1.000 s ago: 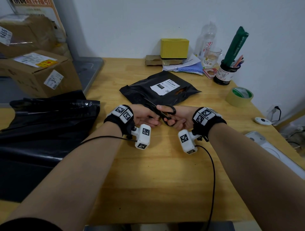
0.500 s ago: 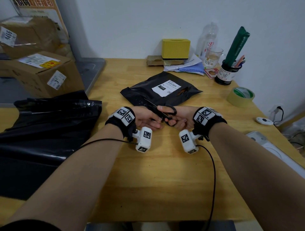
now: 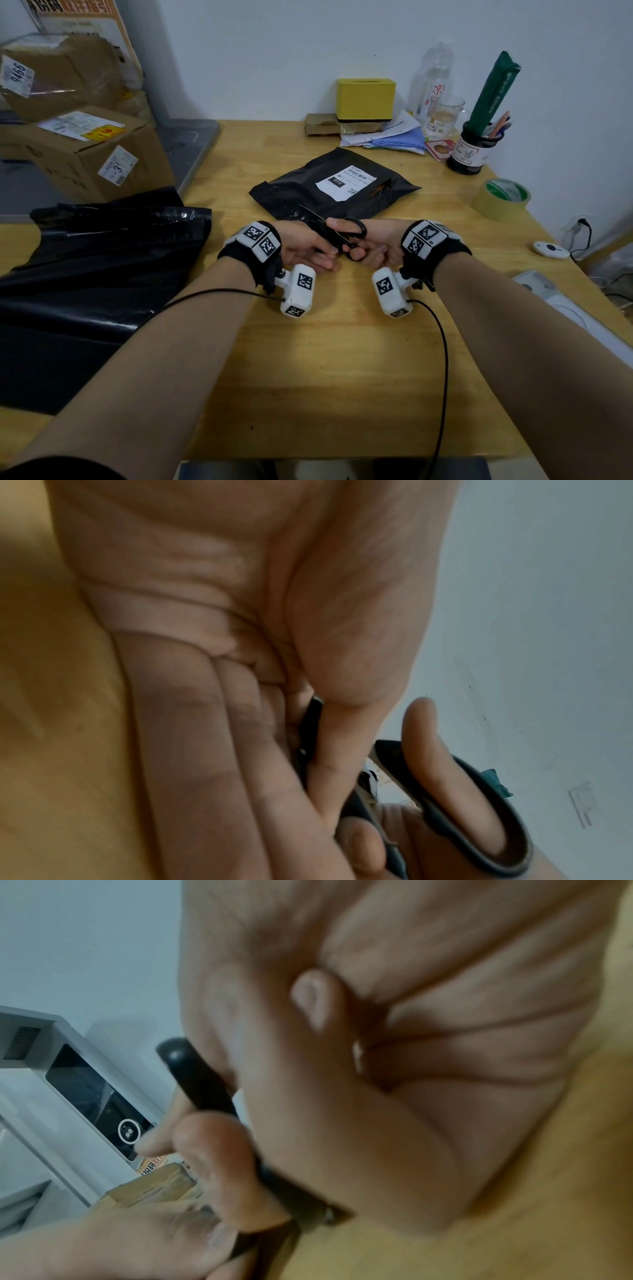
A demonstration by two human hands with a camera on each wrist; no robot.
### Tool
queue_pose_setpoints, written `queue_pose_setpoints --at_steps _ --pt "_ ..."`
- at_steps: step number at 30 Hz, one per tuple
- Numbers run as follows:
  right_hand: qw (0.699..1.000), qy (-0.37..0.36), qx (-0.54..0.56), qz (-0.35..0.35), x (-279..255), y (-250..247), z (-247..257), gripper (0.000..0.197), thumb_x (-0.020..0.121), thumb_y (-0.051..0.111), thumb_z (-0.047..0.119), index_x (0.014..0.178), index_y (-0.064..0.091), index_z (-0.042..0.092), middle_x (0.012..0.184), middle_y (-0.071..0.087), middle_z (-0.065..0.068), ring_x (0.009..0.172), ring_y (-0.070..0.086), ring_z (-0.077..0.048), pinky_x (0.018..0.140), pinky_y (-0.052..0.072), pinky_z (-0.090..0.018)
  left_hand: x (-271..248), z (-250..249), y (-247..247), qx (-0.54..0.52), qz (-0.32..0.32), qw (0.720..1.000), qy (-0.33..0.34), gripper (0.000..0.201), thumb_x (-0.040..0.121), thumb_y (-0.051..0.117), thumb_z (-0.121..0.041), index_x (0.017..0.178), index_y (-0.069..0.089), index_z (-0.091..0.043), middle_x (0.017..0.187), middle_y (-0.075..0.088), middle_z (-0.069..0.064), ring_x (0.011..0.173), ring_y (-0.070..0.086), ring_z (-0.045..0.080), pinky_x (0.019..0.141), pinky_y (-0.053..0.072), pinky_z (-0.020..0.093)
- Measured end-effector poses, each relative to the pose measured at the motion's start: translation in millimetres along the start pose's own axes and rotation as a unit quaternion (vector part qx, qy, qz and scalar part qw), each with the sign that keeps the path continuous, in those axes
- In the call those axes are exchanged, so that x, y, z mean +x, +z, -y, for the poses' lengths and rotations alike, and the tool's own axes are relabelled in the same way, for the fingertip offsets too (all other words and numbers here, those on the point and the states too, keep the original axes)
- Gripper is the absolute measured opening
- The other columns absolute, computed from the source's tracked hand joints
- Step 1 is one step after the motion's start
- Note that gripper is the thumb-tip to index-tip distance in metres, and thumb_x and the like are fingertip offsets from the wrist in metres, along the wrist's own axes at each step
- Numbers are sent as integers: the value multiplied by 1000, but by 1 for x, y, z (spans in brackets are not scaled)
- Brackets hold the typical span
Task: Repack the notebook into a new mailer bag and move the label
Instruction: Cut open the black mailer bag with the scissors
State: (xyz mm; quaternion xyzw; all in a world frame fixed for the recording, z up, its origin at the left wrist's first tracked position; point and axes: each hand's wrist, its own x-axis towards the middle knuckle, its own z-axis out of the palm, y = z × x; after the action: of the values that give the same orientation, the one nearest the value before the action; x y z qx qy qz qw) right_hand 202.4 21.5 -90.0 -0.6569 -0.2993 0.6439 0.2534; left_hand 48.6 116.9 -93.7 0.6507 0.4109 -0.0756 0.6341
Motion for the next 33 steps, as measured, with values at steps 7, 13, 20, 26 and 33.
queue_pose_setpoints --at_steps 7,13,20,26,33 --pt "1000 -3 0 10 1 -2 0 60 69 68 73 76 50 16 53 42 5 30 21 -2 31 22 -11 -1 0 1 11 8 1000 0 10 94 65 -13 98 65 -4 79 77 9 68 73 10 77 58 28" --pt "1000 1 -4 12 3 -2 -1 60 69 67 74 76 50 16 53 42 5 30 19 -2 31 21 -11 -5 -2 3 30 22 999 -8 10 95 64 -13 98 64 -4 78 77 9 64 72 8 64 59 22" --pt "999 11 -18 29 7 -6 -2 73 47 82 79 76 52 18 54 44 6 31 21 -3 33 20 -12 -7 -3 6 41 37 998 -16 9 95 64 -12 95 64 -4 75 76 8 59 71 7 54 58 19" --pt "999 14 -20 36 10 -7 -3 69 55 80 77 76 53 18 54 46 5 31 22 -3 33 22 -13 -8 -3 9 95 73 992 -30 14 97 62 -19 93 67 -6 78 77 3 60 70 3 53 53 14" --pt "999 10 -23 36 10 -7 -2 60 68 72 74 73 53 18 50 45 5 30 22 -3 32 21 -12 -15 -3 17 144 85 986 -22 16 98 59 -21 89 65 -9 68 75 -3 53 67 2 46 47 13"
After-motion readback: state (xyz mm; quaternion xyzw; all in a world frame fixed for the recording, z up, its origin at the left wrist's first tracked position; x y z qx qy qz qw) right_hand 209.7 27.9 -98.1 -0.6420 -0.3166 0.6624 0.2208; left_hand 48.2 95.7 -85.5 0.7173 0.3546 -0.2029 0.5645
